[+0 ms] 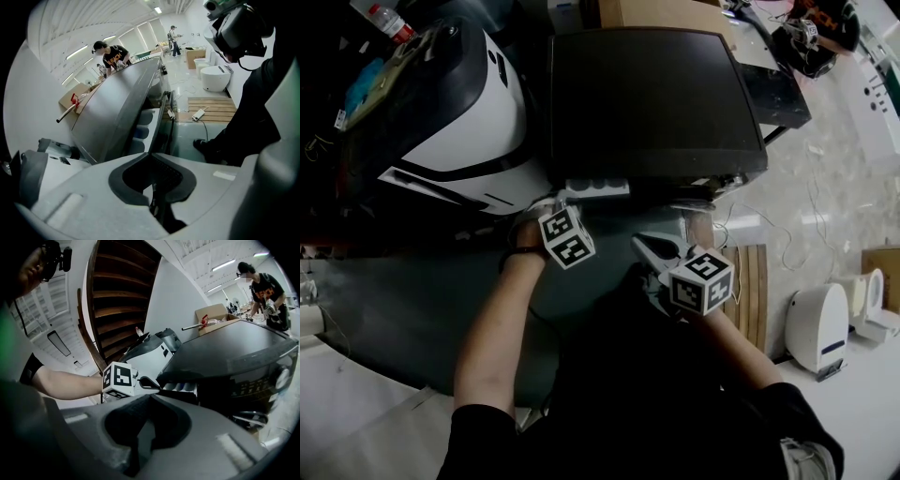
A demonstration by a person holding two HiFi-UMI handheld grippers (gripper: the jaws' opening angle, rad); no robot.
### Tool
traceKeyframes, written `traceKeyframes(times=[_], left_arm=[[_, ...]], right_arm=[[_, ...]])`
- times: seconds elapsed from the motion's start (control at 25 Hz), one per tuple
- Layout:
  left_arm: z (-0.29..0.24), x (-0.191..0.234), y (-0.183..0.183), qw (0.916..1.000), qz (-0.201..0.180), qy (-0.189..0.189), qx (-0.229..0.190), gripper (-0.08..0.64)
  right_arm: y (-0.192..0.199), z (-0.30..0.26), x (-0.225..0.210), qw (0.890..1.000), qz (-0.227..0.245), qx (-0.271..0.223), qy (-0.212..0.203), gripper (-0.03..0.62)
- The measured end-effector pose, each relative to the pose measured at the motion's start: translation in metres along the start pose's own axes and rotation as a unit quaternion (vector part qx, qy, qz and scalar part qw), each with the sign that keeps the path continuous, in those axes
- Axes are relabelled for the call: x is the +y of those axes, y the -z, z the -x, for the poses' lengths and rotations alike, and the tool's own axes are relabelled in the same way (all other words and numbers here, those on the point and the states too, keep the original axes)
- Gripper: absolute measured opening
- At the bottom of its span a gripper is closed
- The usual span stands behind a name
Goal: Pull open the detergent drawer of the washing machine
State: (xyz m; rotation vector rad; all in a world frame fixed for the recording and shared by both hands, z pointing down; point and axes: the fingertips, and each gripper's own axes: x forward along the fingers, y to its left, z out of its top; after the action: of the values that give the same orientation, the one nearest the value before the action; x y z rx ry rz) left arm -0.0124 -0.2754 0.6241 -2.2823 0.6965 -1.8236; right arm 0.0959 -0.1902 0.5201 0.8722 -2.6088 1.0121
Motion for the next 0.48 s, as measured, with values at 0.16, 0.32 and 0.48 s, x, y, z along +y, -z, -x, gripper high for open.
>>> traceKeyframes(times=[0.16,0.32,0.48], left_arm=[[0.005,-0.011,0.002,0.9999,-0.014,-0.006,0.005,0.012],[0.01,-0.018,0.004,1.0,-0.006,0.002,-0.003,0.012],[0.014,-0.025,0.006,0.9999,0.001,0.002,-0.011,0.009]], right_arm=[[0.008,0.003,0.014,1.0,0.002,0.003,0.006,0.003],[0.014,0.005,0.026,1.0,0.006,0.007,0.007,0.003],[0.018,0.006,0.03,1.0,0.009,0.01,0.011,0.003]])
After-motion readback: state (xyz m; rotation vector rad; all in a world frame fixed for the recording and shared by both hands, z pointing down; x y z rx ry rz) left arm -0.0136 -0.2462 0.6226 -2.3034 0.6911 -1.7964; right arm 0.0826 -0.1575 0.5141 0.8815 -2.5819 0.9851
